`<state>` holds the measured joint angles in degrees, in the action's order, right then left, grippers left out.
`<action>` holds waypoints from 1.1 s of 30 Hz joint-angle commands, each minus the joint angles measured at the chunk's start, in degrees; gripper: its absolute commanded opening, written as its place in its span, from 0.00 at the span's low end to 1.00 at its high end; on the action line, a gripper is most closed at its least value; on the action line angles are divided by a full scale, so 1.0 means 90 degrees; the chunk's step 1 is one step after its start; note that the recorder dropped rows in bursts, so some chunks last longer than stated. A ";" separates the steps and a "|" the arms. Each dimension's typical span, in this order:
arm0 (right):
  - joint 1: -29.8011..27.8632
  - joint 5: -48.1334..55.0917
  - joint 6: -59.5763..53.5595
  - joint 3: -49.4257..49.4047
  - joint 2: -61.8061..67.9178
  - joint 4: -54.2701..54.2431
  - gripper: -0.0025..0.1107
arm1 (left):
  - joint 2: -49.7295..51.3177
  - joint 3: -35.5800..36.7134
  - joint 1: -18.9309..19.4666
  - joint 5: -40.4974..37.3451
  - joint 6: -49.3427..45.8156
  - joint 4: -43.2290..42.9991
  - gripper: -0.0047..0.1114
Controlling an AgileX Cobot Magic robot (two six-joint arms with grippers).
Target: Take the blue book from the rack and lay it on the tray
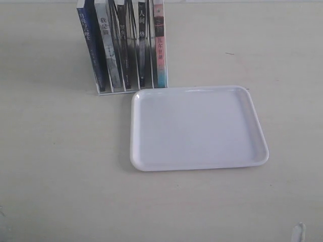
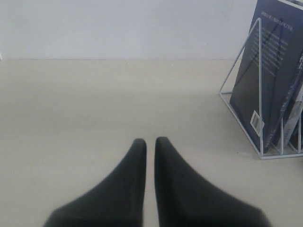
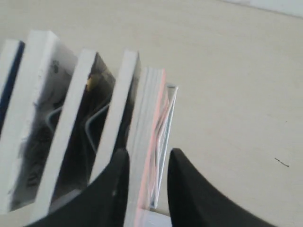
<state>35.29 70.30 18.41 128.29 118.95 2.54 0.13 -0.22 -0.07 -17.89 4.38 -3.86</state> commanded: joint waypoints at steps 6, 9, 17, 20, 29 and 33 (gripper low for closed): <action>0.0492 -0.0038 -0.0727 0.0120 -0.0604 -0.1265 0.06 | -0.0014 0.0025 -0.0065 0.0039 -0.0013 -0.0013 0.09; 0.1078 -0.0038 -0.0223 0.0120 -0.0497 0.0318 0.06 | -0.0014 0.0025 -0.0065 0.0039 -0.0013 -0.0013 0.09; 0.1292 -0.0038 0.0235 0.0120 -0.0175 0.1059 0.06 | -0.0014 0.0025 -0.0065 0.0039 -0.0013 -0.0013 0.09; 0.1292 -0.0038 0.0235 0.0120 -0.0001 0.0947 0.06 | -0.0014 0.0025 -0.0065 0.0039 -0.0013 -0.0013 0.09; 0.1292 -0.0093 0.0224 0.0120 0.0274 0.0675 0.06 | -0.0014 0.0025 -0.0065 0.0039 -0.0013 -0.0013 0.09; 0.1292 -0.0122 0.0236 0.0120 0.0285 0.0686 0.06 | -0.0014 0.0025 -0.0065 0.0039 -0.0013 -0.0013 0.09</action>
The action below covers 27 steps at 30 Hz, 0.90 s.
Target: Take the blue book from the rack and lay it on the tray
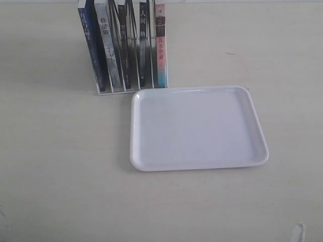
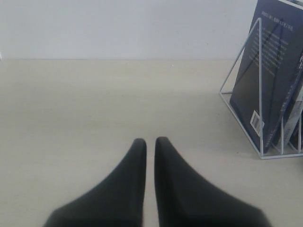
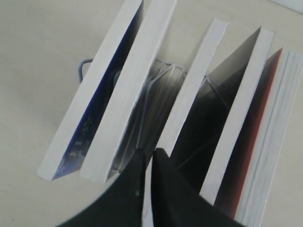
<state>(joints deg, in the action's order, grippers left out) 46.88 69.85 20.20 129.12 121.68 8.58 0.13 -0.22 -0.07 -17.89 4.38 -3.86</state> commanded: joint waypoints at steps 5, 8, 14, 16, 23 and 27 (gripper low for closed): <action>0.0004 -0.0072 -0.0012 0.0029 -0.0018 0.0074 0.13 | -0.0014 0.0025 -0.0065 0.0039 -0.0013 -0.0013 0.09; 0.0004 -0.0072 -0.0012 0.0029 -0.0018 0.0074 0.37 | -0.0014 0.0025 -0.0065 0.0039 -0.0013 -0.0013 0.09; 0.0004 -0.0012 0.0248 0.0029 -0.0018 0.0085 0.53 | -0.0014 0.0025 -0.0065 0.0039 -0.0013 -0.0013 0.09; 0.0004 -0.0012 0.0312 0.0029 0.0011 0.0085 0.47 | -0.0014 0.0025 -0.0065 0.0039 -0.0013 -0.0013 0.09; -0.0008 -0.0069 0.0577 0.0017 0.0024 0.0100 0.36 | -0.0014 0.0025 -0.0065 0.0039 -0.0013 -0.0013 0.09; -0.0008 -0.0055 0.0749 0.0017 0.0084 0.0155 0.47 | -0.0014 0.0025 -0.0065 0.0039 -0.0013 -0.0013 0.09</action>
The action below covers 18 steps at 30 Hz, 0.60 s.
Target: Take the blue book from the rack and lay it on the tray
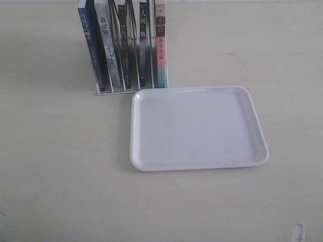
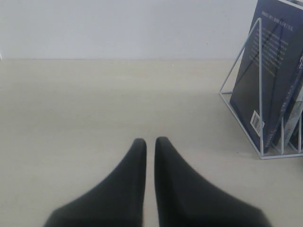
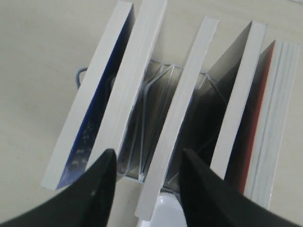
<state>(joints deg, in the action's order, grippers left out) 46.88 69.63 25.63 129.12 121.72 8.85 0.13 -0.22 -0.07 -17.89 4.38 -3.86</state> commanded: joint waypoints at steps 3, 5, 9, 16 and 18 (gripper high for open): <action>-0.0008 0.0016 0.0177 0.0017 0.0186 0.0140 0.50 | -0.0014 0.0025 -0.0065 0.0039 -0.0013 -0.0013 0.09; -0.0008 0.0028 0.0248 0.0017 0.0252 0.0184 0.49 | -0.0014 0.0025 -0.0065 0.0039 -0.0013 -0.0013 0.09; -0.0008 0.0037 0.0276 0.0017 0.0368 0.0253 0.49 | -0.0014 0.0025 -0.0065 0.0039 -0.0013 -0.0013 0.09; -0.0055 0.0037 0.0411 0.0017 0.0513 0.0256 0.49 | -0.0014 0.0025 -0.0065 0.0039 -0.0013 -0.0013 0.09; -0.0057 0.0037 0.0424 0.0017 0.0549 0.0240 0.49 | -0.0014 0.0025 -0.0065 0.0039 -0.0013 -0.0013 0.09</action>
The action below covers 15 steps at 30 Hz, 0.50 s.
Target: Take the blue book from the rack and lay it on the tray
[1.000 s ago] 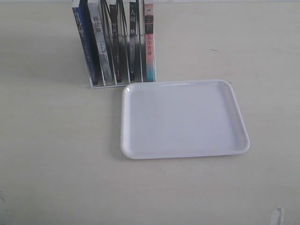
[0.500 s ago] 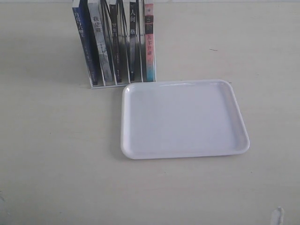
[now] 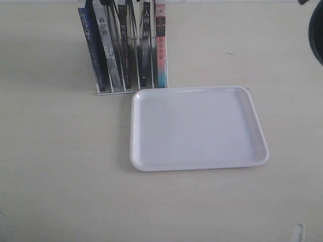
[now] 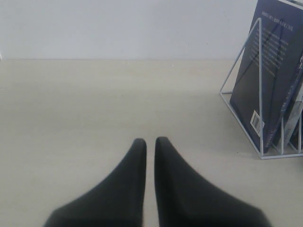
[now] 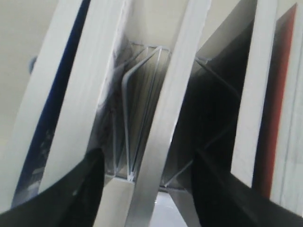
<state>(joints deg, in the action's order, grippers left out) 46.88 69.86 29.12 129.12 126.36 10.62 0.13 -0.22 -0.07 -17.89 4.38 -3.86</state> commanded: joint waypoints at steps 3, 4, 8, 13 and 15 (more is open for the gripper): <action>-0.0057 0.0011 0.0037 0.0017 0.0032 0.0043 0.35 | -0.0014 0.0025 -0.0065 0.0039 -0.0013 -0.0013 0.09; -0.0057 0.0011 0.0037 0.0017 0.0032 0.0043 0.25 | -0.0014 0.0025 -0.0065 0.0039 -0.0013 -0.0013 0.09; -0.0057 0.0011 -0.0005 0.0017 0.0032 0.0163 0.02 | -0.0014 0.0025 -0.0065 0.0039 -0.0013 -0.0013 0.09; -0.0057 0.0011 -0.0089 0.0030 -0.0285 0.0240 0.02 | -0.0014 0.0025 -0.0065 0.0039 -0.0013 -0.0013 0.09; -0.0057 -0.0066 -0.0133 0.0030 -0.0498 0.0270 0.02 | -0.0014 0.0025 -0.0065 0.0039 -0.0013 -0.0013 0.09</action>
<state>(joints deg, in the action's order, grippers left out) 46.78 70.69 28.78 129.00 125.24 11.49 0.13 -0.22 -0.07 -17.89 4.38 -3.86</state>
